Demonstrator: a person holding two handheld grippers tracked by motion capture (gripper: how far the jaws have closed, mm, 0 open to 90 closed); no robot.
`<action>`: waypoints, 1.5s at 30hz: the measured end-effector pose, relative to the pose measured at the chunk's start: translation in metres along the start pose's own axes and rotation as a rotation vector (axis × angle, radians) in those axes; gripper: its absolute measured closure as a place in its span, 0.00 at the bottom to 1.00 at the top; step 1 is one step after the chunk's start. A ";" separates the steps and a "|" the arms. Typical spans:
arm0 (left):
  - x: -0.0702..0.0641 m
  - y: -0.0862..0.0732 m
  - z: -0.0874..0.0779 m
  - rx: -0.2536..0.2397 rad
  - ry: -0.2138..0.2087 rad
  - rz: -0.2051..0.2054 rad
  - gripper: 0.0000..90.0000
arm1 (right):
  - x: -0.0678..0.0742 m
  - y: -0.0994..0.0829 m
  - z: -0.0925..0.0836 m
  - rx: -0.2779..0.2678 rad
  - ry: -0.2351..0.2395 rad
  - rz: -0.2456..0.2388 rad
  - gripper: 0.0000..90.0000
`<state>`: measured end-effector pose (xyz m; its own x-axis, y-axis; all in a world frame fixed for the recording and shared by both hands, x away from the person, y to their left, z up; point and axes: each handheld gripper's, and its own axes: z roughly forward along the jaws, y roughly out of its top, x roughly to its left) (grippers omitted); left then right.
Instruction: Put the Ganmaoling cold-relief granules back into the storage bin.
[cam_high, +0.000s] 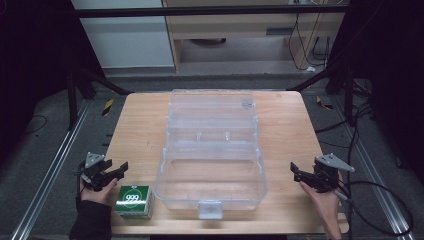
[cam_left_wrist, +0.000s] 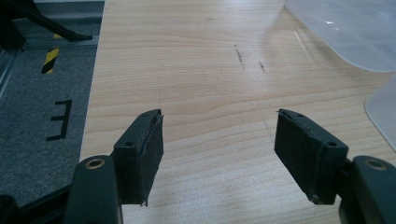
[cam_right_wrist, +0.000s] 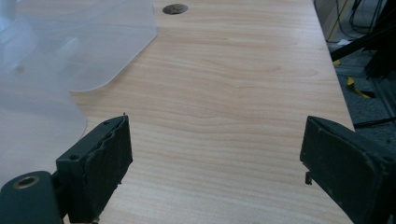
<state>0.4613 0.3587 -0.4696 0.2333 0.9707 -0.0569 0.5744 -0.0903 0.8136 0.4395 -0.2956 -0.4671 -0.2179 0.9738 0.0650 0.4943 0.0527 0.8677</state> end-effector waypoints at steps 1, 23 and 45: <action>0.000 0.000 -0.001 -0.003 -0.001 0.001 0.36 | 0.000 -0.001 -0.001 0.006 0.003 0.004 0.10; -0.012 0.035 -0.031 0.005 -0.196 0.200 0.26 | 0.000 -0.009 0.000 0.031 -0.026 -0.066 0.09; -0.027 0.074 -0.073 0.134 -0.365 0.502 0.22 | -0.002 -0.012 -0.001 0.045 -0.028 -0.086 0.08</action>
<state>0.4401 0.3418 -0.3659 0.7387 0.6666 0.0997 0.4133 -0.5648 0.7143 0.4335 -0.2981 -0.4770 -0.2377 0.9710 -0.0237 0.5125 0.1462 0.8462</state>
